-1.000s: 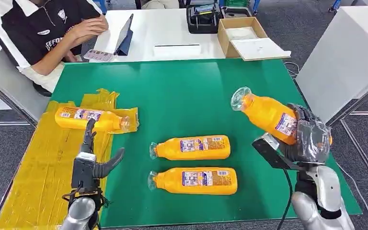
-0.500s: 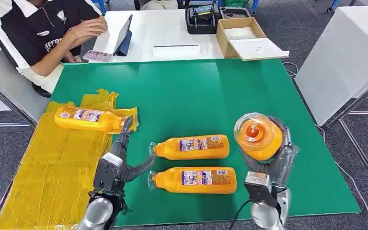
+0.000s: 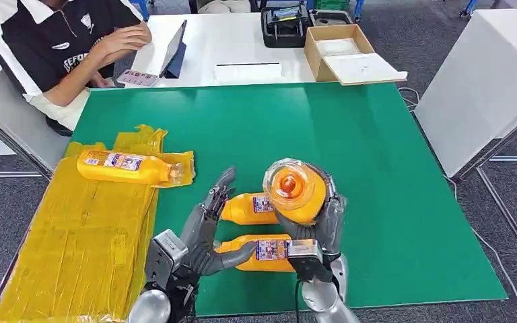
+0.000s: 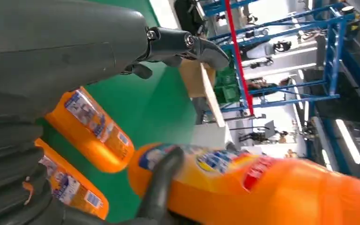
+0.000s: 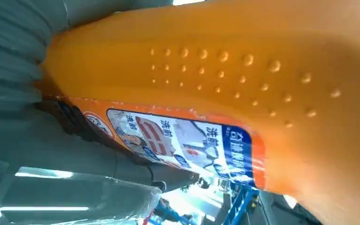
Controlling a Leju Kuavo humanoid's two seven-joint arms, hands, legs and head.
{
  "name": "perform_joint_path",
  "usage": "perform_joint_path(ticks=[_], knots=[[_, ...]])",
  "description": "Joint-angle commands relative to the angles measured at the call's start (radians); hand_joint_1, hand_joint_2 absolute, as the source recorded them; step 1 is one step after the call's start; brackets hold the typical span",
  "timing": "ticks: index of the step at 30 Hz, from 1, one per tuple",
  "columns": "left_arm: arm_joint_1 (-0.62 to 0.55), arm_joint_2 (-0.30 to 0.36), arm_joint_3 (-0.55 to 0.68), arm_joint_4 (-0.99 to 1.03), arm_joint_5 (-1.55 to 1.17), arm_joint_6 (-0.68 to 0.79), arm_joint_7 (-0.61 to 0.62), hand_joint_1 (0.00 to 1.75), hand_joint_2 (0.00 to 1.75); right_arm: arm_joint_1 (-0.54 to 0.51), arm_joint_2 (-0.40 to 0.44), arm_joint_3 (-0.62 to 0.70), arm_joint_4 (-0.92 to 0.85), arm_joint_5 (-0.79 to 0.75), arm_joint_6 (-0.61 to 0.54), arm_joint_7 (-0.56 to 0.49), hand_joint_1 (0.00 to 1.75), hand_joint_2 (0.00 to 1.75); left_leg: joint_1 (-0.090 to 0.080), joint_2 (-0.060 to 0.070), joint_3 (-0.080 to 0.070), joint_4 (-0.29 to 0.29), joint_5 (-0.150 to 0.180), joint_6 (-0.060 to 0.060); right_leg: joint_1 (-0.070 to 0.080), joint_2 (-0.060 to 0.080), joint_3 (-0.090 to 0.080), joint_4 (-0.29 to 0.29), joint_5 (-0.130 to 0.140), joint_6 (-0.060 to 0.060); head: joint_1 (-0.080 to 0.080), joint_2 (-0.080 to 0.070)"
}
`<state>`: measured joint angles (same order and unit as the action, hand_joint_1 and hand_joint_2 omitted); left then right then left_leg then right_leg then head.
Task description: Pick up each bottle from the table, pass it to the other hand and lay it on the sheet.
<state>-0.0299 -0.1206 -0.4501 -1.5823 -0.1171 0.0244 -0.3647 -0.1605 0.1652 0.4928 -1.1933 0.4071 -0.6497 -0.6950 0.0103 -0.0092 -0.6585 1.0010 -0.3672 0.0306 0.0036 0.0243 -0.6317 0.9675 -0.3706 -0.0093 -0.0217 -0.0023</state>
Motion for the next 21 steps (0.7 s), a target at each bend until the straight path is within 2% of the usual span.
perform_joint_path(ticks=[1, 9, 21], knots=[[-0.003, 0.045, -0.049, -0.023, 0.003, 0.012, 0.004, 0.00, 1.75, -0.084, -0.012, 0.074, 0.139, -0.022, -0.040, -0.003, 1.75, 1.75, -0.001, 0.002, 0.004, -0.001, -0.002, -0.001, -0.001, 0.000, 0.003, 0.000, -0.001, 0.000, 0.000, 0.000], [-0.010, 0.041, -0.046, -0.019, 0.004, 0.019, 0.003, 0.00, 1.75, -0.079, -0.011, 0.083, 0.140, -0.033, -0.048, -0.003, 1.75, 1.75, -0.002, 0.001, 0.005, 0.000, -0.002, -0.002, -0.001, -0.001, 0.004, 0.001, -0.002, 0.001, 0.000, 0.000], [-0.038, 0.041, -0.058, 0.024, 0.028, 0.026, -0.006, 0.00, 1.75, -0.029, -0.010, 0.163, 0.058, 0.007, -0.043, -0.003, 1.75, 1.75, -0.002, 0.000, 0.005, 0.000, -0.003, -0.002, -0.001, -0.003, 0.004, 0.001, -0.003, 0.001, 0.000, 0.000]])
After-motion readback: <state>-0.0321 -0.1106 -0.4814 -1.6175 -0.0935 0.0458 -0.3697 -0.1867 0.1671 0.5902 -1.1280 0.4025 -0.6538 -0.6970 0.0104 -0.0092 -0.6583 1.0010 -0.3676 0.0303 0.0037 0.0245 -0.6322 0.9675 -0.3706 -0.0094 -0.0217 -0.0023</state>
